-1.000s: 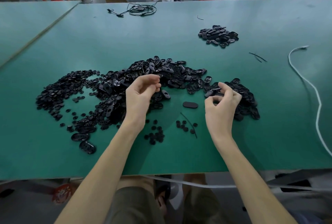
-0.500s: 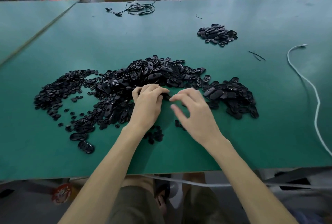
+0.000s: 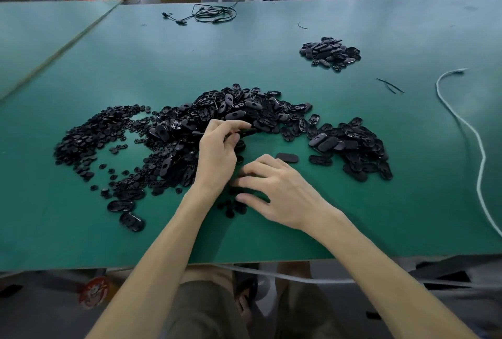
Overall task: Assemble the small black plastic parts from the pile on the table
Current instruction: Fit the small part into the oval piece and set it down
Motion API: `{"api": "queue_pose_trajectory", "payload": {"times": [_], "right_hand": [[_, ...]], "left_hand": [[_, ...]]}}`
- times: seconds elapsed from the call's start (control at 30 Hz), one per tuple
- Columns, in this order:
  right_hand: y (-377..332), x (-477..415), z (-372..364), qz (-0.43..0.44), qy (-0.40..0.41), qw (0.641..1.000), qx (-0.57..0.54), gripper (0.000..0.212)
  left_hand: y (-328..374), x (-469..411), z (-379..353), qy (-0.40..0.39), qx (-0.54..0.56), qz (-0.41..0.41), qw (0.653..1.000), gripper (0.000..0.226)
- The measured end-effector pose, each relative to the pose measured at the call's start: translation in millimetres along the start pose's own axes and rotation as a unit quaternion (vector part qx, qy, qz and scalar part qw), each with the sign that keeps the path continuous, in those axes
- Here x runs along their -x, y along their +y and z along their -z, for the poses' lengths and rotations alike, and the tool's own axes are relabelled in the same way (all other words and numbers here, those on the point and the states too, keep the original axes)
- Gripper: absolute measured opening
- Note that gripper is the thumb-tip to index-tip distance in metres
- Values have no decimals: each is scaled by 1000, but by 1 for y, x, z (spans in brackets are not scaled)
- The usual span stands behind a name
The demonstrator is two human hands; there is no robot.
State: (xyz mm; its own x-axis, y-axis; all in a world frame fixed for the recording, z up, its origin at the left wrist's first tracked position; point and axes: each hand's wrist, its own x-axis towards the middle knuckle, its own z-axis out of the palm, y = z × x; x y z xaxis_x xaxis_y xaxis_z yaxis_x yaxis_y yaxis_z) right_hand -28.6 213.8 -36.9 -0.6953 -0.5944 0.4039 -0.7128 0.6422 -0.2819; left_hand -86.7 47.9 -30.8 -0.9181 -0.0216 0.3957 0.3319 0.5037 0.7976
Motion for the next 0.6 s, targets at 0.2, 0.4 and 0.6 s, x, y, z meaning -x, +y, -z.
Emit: {"api": "queue_pose_trajectory", "payload": {"times": [0.2,0.4,0.6], "right_hand": [[-1,-1,3,-21,19,999,-18,11],[-1,-1,6,-48,13,998,-33,16],[-3,-2,6,-56,9,998,-22,20]], "left_hand": [[2,-2,1,20,74,32,997,27],[10,-5,8,-38,493,194,848,12],[10,-3,8,-98,502,185,839,18]]}}
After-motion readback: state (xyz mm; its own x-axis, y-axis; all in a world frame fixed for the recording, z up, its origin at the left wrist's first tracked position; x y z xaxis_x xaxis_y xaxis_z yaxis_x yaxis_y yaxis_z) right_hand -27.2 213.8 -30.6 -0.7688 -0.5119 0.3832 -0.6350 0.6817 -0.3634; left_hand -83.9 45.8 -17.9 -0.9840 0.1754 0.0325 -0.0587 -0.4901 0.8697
